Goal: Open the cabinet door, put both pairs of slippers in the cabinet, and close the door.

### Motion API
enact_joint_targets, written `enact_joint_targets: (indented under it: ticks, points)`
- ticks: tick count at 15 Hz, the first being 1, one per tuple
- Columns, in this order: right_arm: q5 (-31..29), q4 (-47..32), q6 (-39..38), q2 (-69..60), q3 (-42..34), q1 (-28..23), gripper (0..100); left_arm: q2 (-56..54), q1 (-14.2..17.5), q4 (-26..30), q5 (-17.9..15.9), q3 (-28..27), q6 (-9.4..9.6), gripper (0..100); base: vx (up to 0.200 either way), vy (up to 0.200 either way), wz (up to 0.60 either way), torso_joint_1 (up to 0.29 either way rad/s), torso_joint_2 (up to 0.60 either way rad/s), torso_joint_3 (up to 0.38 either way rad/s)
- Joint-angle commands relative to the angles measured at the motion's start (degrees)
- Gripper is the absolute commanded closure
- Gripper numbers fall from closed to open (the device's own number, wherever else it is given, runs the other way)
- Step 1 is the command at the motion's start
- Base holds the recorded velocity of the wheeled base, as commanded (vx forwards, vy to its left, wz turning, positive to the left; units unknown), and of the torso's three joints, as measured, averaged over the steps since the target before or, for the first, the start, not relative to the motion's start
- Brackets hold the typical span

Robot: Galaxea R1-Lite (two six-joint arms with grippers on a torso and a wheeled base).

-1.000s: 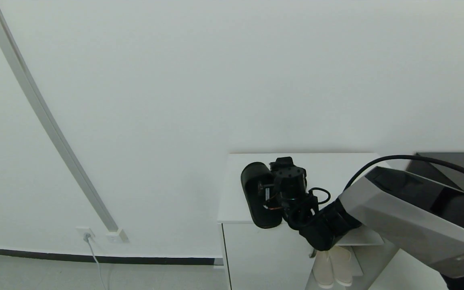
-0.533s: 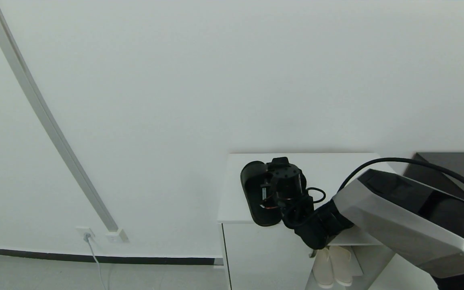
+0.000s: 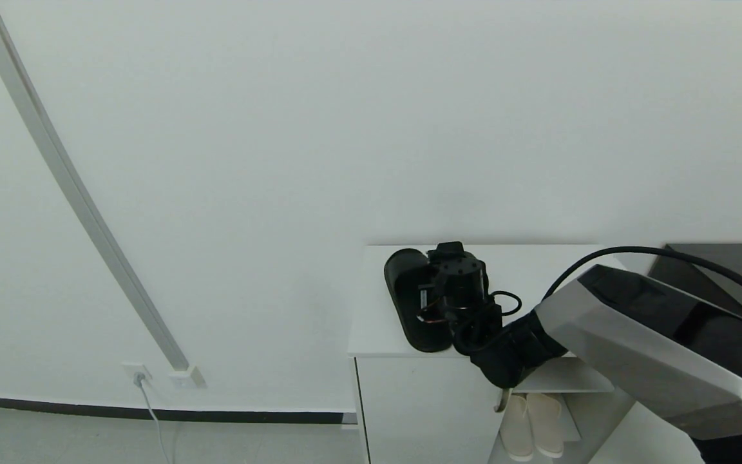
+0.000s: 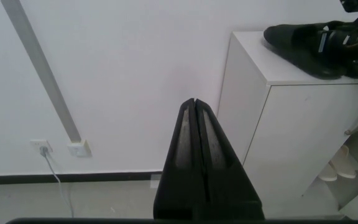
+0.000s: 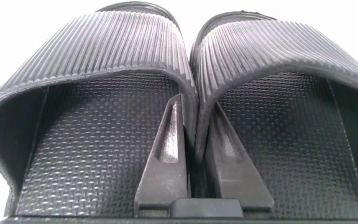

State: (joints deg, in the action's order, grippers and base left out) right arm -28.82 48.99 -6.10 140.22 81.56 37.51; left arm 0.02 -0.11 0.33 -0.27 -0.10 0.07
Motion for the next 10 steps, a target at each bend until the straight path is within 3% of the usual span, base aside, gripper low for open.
enact_joint_targets:
  ticks: [1, 7, 10]
  points:
    - [0.1, 0.0, 0.5, -3.8, -1.5, 0.2, 100, 0.1, -0.1, -0.1, 0.0, 0.0, 0.01, 100, 0.000, 0.000, 0.00, 0.000, 0.00, 0.000]
    - [1.2, 0.3, 0.9, -9.4, -7.3, 1.0, 100, 0.1, 0.0, -0.1, 0.0, 0.0, 0.01, 100, 0.000, 0.000, 0.00, 0.000, 0.00, 0.000]
    - [7.5, 3.2, 0.8, -18.0, -20.6, 2.3, 100, 0.0, -0.1, 0.0, 0.0, 0.0, 0.01, 100, 0.000, 0.000, 0.00, 0.000, 0.00, 0.000]
